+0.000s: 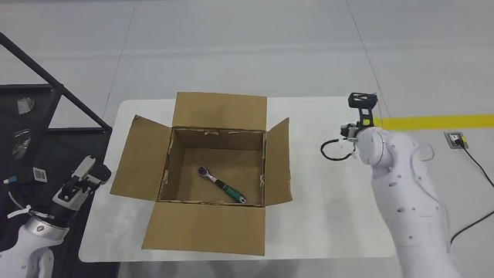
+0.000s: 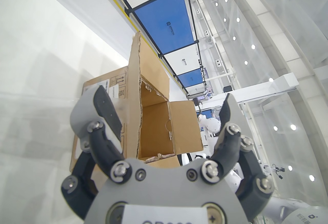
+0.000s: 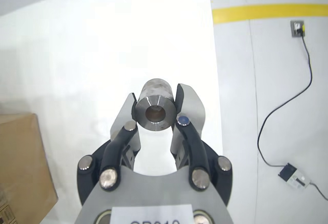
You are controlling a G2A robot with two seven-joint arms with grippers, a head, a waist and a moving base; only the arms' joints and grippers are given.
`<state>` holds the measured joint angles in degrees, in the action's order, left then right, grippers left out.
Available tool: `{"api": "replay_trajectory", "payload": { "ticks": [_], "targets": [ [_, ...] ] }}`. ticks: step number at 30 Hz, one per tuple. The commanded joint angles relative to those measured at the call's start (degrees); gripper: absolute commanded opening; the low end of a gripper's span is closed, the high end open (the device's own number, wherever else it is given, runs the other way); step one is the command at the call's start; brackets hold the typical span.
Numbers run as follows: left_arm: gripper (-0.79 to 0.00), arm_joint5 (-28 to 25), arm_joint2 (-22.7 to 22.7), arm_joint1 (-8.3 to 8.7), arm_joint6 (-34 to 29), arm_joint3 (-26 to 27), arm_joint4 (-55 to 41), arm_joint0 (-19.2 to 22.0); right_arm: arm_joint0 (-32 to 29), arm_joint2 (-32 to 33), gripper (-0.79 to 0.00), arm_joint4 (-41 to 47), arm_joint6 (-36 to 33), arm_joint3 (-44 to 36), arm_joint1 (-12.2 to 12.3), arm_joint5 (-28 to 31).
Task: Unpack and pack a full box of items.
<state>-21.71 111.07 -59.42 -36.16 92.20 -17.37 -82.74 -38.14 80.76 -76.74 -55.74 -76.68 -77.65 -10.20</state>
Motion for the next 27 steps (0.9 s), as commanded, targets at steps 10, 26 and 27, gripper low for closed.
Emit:
{"api": "replay_trajectory", "payload": {
  "ticks": [10, 26, 27],
  "targets": [
    [0.0, 0.0, 0.0, 0.0, 0.0, 0.0, 0.0, 0.0, -3.2, -12.2, -0.785, -1.6, -1.4, -28.9, -0.9, 8.6],
    [0.0, 0.0, 0.0, 0.0, 0.0, 0.0, 0.0, 0.0, 26.0, -42.9, -0.785, 24.2, 0.5, 13.9, -11.7, 26.0],
    [0.0, 0.0, 0.0, 0.0, 0.0, 0.0, 0.0, 0.0, 27.1, -44.3, -0.785, 25.7, 1.2, 17.0, -12.7, 26.5]
  ]
}}
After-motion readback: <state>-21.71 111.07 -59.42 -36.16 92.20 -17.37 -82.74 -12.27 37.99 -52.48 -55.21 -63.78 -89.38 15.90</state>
